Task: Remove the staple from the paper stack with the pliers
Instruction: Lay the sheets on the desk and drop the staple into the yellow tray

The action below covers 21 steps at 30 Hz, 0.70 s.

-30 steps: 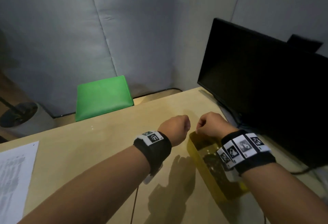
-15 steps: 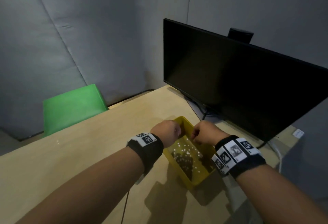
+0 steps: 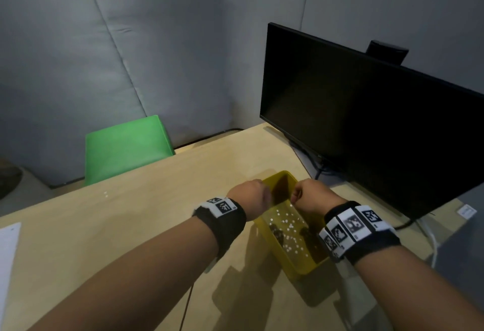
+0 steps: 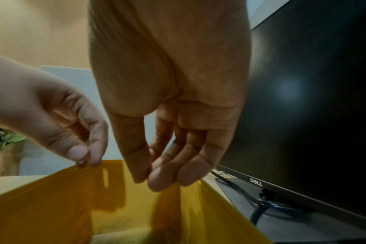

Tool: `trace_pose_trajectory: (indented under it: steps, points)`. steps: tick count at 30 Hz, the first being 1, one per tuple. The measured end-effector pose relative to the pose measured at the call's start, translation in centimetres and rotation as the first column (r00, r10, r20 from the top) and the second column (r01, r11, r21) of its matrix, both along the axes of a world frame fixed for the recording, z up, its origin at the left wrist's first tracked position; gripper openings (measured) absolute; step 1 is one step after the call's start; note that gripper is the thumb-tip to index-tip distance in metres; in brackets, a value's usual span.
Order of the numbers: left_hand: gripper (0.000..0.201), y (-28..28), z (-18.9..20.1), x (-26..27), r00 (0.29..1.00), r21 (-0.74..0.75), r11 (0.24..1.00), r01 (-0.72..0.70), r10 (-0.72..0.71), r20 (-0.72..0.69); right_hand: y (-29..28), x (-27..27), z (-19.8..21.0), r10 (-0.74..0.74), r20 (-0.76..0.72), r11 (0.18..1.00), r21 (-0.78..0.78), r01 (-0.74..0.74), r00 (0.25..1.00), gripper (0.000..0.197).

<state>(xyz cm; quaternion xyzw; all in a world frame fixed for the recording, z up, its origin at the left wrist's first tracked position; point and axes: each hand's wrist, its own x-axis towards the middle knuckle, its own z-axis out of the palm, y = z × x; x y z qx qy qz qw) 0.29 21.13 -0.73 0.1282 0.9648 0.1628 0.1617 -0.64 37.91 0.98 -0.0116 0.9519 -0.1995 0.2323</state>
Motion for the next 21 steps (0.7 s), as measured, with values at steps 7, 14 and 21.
trace_pose_trajectory:
  steps: [7,14,21]
  points:
    - [0.033,-4.2,0.7,1.6,0.988,0.065,0.990,-0.123,0.128,-0.086,-5.2,-1.3,1.7,0.105,-0.090,0.991,-0.070,-0.112,0.990,0.012]
    - [0.031,-15.9,1.1,4.3,0.920,0.045,0.924,-0.381,0.383,-0.087,-17.2,-1.4,2.0,0.319,-0.150,0.938,-0.094,-0.335,0.936,0.013]
    - [0.031,-27.0,-1.4,8.4,0.772,-0.034,0.771,-0.635,0.635,-0.010,-28.6,-0.4,-0.9,0.468,-0.111,0.872,-0.104,-0.479,0.877,0.017]
